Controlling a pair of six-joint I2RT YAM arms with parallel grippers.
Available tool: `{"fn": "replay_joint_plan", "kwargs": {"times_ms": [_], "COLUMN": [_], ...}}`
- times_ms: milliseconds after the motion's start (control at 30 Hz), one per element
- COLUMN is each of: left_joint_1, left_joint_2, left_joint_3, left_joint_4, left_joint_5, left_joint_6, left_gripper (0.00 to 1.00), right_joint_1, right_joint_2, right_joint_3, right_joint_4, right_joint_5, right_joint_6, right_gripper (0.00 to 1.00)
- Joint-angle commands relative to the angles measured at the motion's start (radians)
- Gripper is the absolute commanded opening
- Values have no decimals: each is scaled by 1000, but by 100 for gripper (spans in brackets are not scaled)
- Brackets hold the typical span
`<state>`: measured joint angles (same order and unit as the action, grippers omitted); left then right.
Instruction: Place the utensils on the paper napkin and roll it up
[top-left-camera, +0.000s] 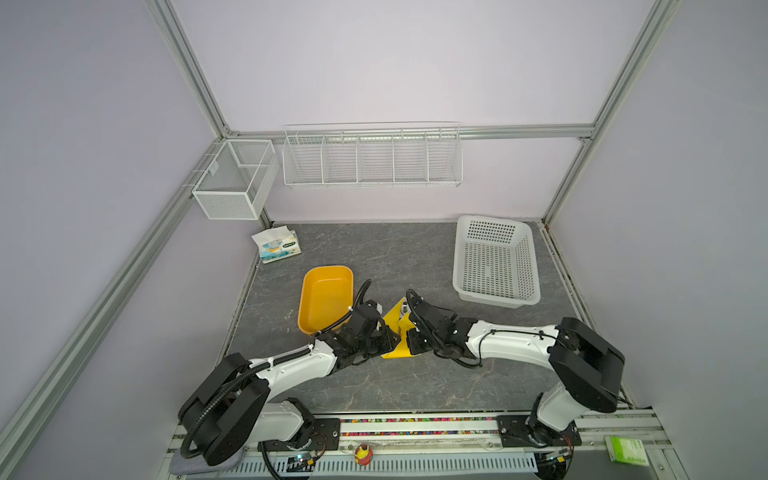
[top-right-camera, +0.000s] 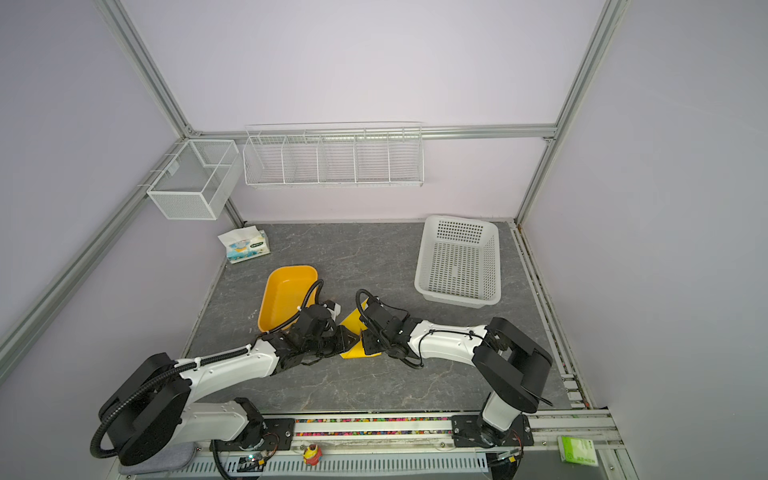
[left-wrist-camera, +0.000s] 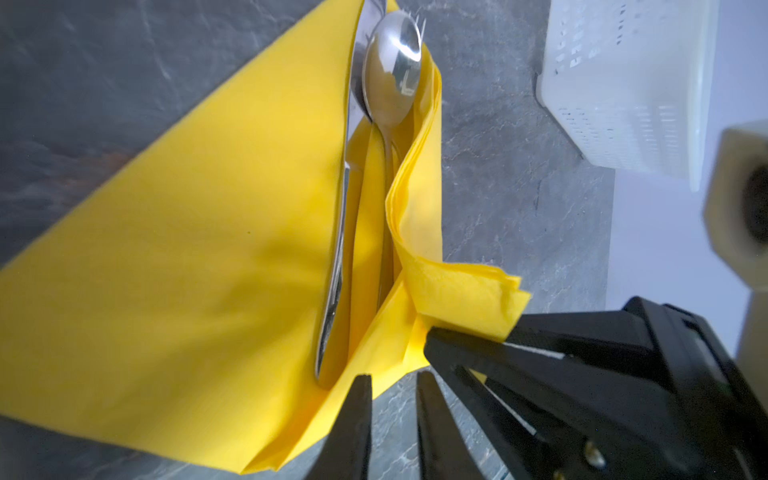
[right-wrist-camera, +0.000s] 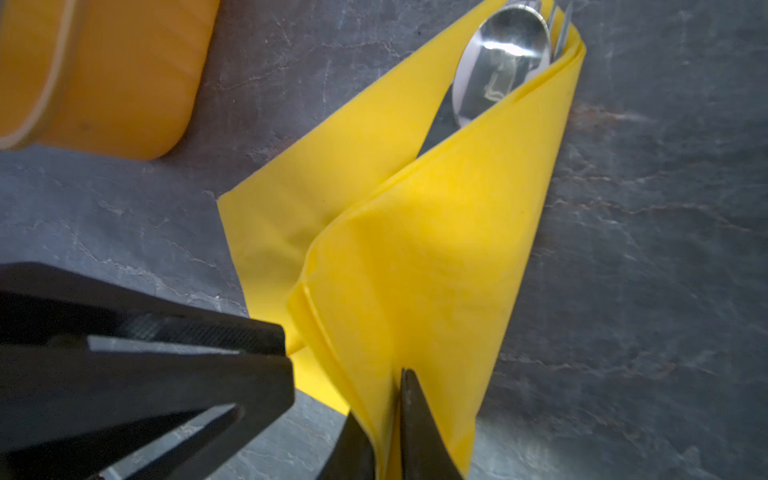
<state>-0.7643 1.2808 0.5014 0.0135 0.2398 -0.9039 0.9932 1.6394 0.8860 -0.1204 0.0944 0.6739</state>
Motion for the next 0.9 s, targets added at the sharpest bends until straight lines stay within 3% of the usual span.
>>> {"fn": "replay_joint_plan", "kwargs": {"times_ms": [0, 267, 433, 467, 867], "left_joint_1": [17, 110, 142, 142, 144], "left_joint_2": [-63, -160, -149, -137, 83], "left_joint_3": [-16, -87, -92, -81, 13], "left_joint_4": [-37, 90, 157, 153, 222], "left_joint_5": [-33, 26, 60, 67, 201], "left_joint_6": [-40, -141, -171, -171, -194], "left_gripper": [27, 47, 55, 61, 63], "right_joint_1": [5, 5, 7, 6, 6], "right_joint_2": [16, 18, 20, 22, 22], "right_joint_3": [15, -1, -39, -39, -45], "right_joint_4": [11, 44, 68, 71, 71], "right_joint_5": [-15, -47, -64, -68, -65], "right_joint_6": [20, 1, -3, -4, -13], "right_gripper": [16, 21, 23, 23, 23]}}
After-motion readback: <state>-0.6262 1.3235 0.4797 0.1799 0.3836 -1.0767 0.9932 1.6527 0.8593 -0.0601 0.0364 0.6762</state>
